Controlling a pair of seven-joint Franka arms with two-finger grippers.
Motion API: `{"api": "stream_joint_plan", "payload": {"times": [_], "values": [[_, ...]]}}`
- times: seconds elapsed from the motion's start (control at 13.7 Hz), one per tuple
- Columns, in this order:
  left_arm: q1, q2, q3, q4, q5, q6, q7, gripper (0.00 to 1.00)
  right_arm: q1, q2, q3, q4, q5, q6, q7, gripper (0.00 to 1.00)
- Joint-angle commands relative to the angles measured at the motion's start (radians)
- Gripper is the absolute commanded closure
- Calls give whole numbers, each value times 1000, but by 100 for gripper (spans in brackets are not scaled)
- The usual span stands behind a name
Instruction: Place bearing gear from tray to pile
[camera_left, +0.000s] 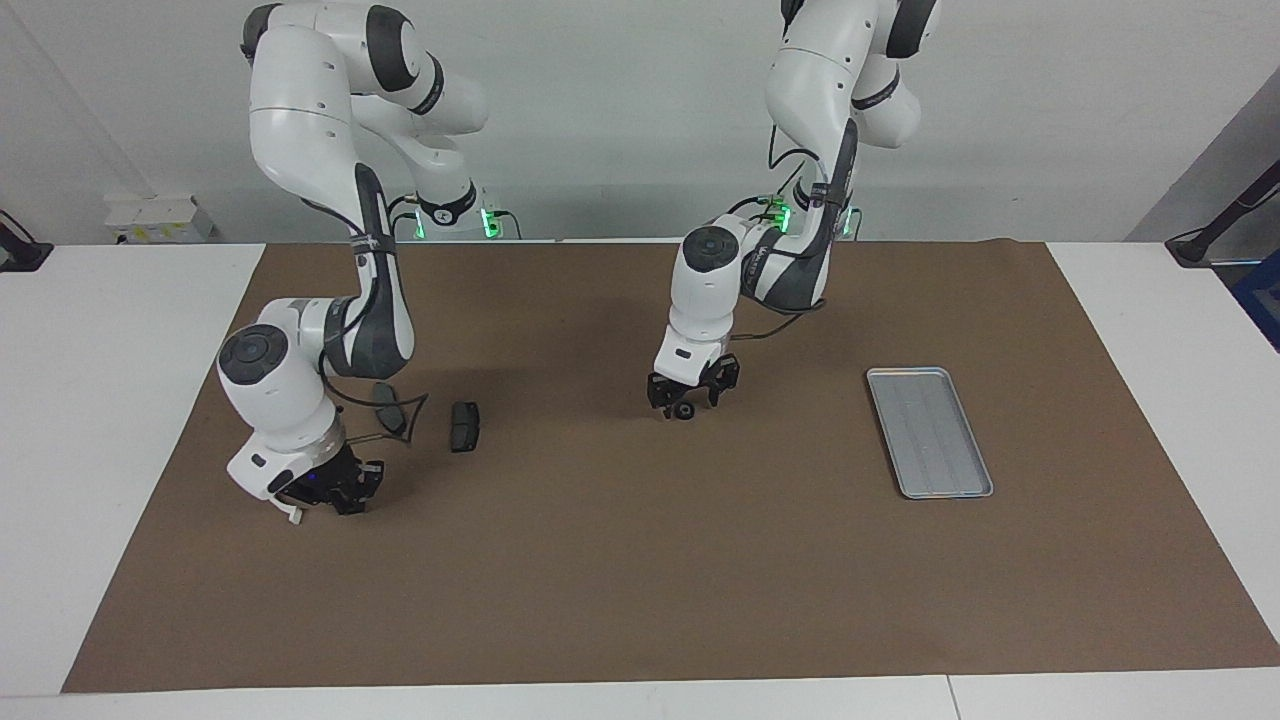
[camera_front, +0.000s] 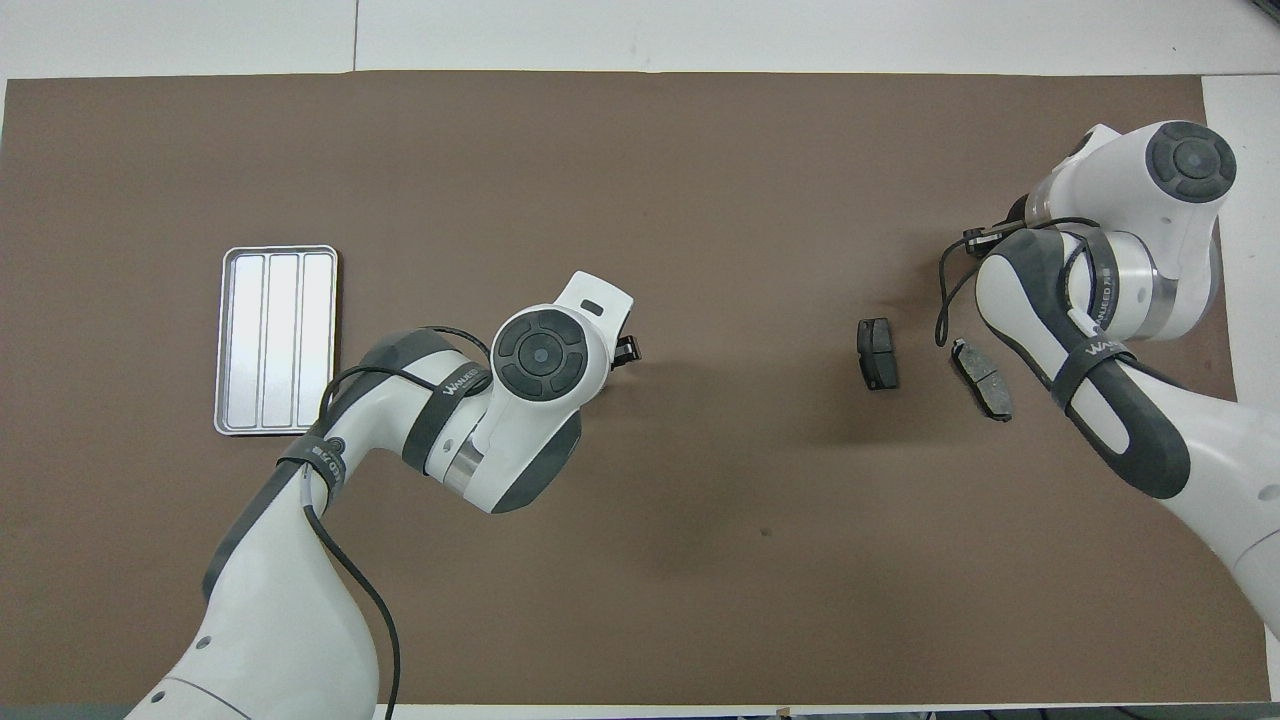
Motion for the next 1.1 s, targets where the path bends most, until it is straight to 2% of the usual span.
{"api": "stream_joint_plan", "payload": {"times": [0.0,0.29,0.44,0.59,0.73,0.88,1.02], "values": [[80,-164,0,1,17,-156,105,0,-7,3,14,1,12,5,-5,0],[269,-327,0,45,18,-338,377,0,51,-88,12,10,-6,-129,-3,0],[382,-415,2,47,17,-404,554,0,105,-140,14,22,-6,-227,80,0],[485,-487,3,45,17,-481,716,0,180,-175,15,41,-5,-318,267,0],[556,-531,3,47,16,-527,790,0,287,-207,17,43,3,-380,532,0],[582,-551,5,47,16,-563,792,0,401,-214,17,38,12,-380,823,0],[601,-548,6,68,10,-578,792,0,473,-220,30,36,15,-369,1039,0]]}}
